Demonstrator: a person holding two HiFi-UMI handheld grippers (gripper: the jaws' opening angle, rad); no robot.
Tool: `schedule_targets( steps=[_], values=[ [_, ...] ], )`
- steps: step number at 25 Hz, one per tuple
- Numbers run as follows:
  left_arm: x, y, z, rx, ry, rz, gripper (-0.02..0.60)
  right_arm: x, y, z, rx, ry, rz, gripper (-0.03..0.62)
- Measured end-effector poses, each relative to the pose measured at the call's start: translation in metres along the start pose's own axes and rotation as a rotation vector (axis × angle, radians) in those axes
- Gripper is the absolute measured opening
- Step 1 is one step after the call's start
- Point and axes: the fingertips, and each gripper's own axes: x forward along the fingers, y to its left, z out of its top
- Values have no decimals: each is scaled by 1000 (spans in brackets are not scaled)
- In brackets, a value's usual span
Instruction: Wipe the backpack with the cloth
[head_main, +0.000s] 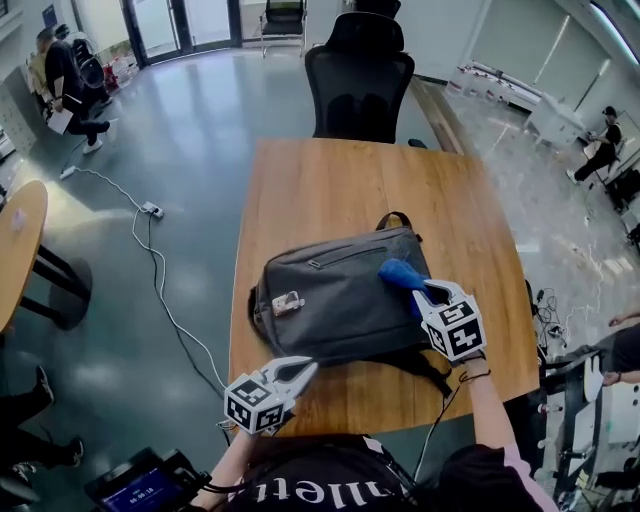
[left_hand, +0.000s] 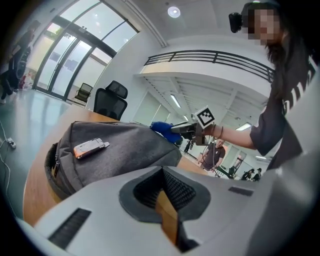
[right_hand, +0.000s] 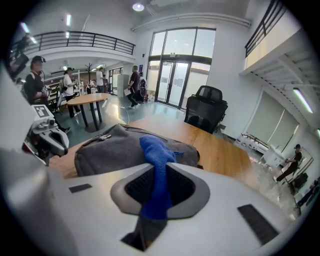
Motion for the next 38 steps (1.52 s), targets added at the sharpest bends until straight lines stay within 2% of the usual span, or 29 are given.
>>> schedule_targets(
  steps=[6,13,17,20,25,28,31,34,38],
  values=[
    [18,-11,-3,12,21,-32,0,-42,34,-56,78,-2,-12,63],
    [30,-20,-1,16,27,-45,0,-63,92,-116,189,69,54,63],
    [31,-20,2,13,22,-40,0,-66,104,-123,187,93,71,63],
    [33,-22,3,11,17,-31,0,-77,76,-97,159,20,34,63],
    [45,-30,-12,11,12,-8,0,-76,-20,-35,67,-137,-36,63],
    [41,-31,-13,8,6,7,0,-47,-71,1,28,-149,-71,63],
    [33,-31,-15,8,-4,33,0,-4,-106,23,52,-126,-61,63],
    [28,-42,-18,11,-7,63,0,30,-131,34,80,-119,-41,63],
    [21,-42,-25,6,-16,97,0,69,-145,37,39,-121,-34,63]
  ],
)
